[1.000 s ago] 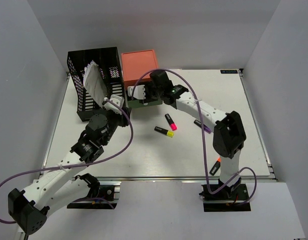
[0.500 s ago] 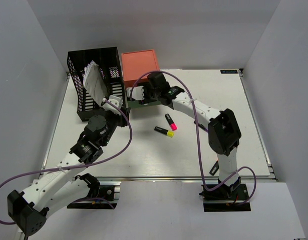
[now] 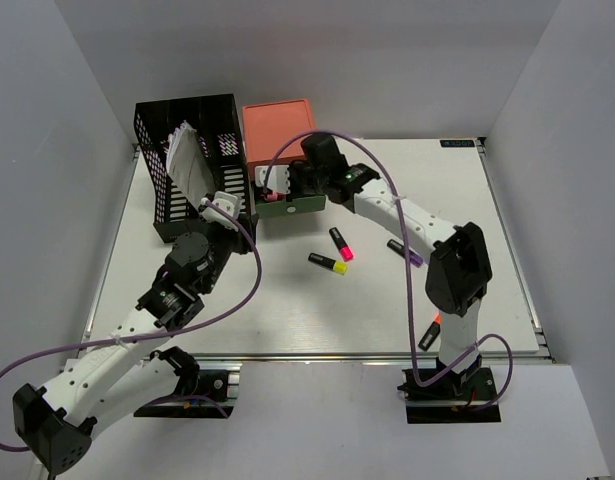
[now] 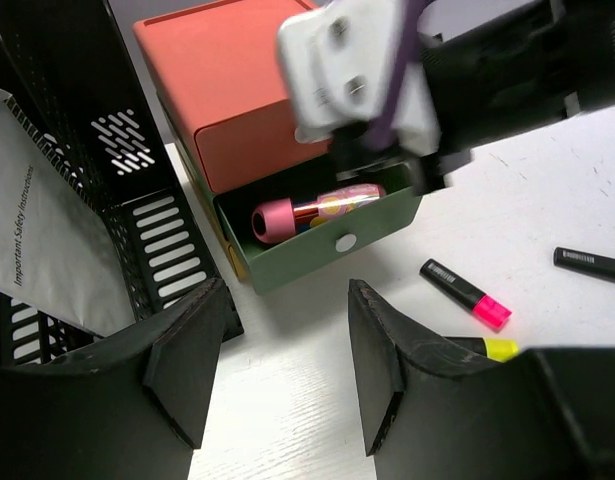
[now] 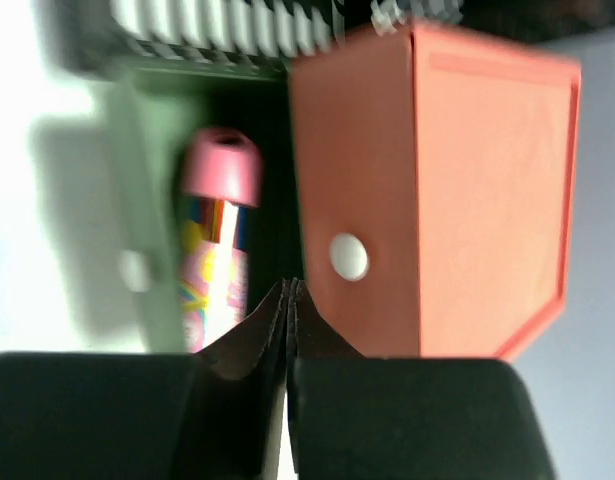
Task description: Organize the desk
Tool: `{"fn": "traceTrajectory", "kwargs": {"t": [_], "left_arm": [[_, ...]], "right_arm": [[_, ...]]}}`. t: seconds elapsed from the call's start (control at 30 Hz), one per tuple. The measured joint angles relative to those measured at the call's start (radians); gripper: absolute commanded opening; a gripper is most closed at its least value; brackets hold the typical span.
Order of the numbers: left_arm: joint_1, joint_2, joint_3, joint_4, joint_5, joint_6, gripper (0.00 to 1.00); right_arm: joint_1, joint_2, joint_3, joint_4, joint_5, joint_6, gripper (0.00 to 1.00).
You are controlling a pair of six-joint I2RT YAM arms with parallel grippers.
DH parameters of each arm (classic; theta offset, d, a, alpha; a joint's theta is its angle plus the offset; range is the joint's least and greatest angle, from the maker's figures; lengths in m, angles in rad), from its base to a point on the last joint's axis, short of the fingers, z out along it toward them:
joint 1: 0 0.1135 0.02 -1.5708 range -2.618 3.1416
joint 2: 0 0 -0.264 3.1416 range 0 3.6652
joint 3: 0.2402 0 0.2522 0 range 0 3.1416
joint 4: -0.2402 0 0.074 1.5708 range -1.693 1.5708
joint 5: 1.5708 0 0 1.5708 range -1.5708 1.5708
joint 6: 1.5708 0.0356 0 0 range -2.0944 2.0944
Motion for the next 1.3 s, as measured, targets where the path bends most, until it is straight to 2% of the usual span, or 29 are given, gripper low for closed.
{"fn": "traceTrajectory", "kwargs": {"t": [0.13, 0.23, 0.33, 0.47, 0.7, 1.0, 1.3], "left_arm": [[0.000, -0.004, 0.000, 0.003, 0.000, 0.000, 0.62], [0.000, -0.007, 0.000, 0.003, -0.001, 0.000, 0.62], [0.000, -0.014, 0.000, 0.003, -0.003, 0.000, 0.62], [0.000, -0.026, 0.000, 0.004, -0.005, 0.000, 0.61], [0.000, -0.027, 0.000, 0.004, -0.006, 0.001, 0.61], [0.000, -0.027, 0.000, 0.005, -0.006, 0.000, 0.62], [0.000, -0.026, -0.001, 0.010, -0.006, 0.000, 0.61]], "right_arm": [[-0.013, -0.029, 0.084, -0.210, -0.207, -0.048, 0.00], [-0.016, -0.018, 0.163, -0.397, -0.292, -0.138, 0.00], [-0.016, 0.043, 0.261, -0.552, -0.312, -0.210, 0.00], [-0.014, 0.114, 0.263, -0.602, -0.255, -0.245, 0.00], [-0.016, 0.180, 0.172, -0.507, -0.091, -0.201, 0.00], [-0.011, 0.186, -0.008, -0.144, 0.143, -0.094, 0.00], [-0.011, 0.186, -0.013, 0.075, 0.266, -0.034, 0.00]]}}
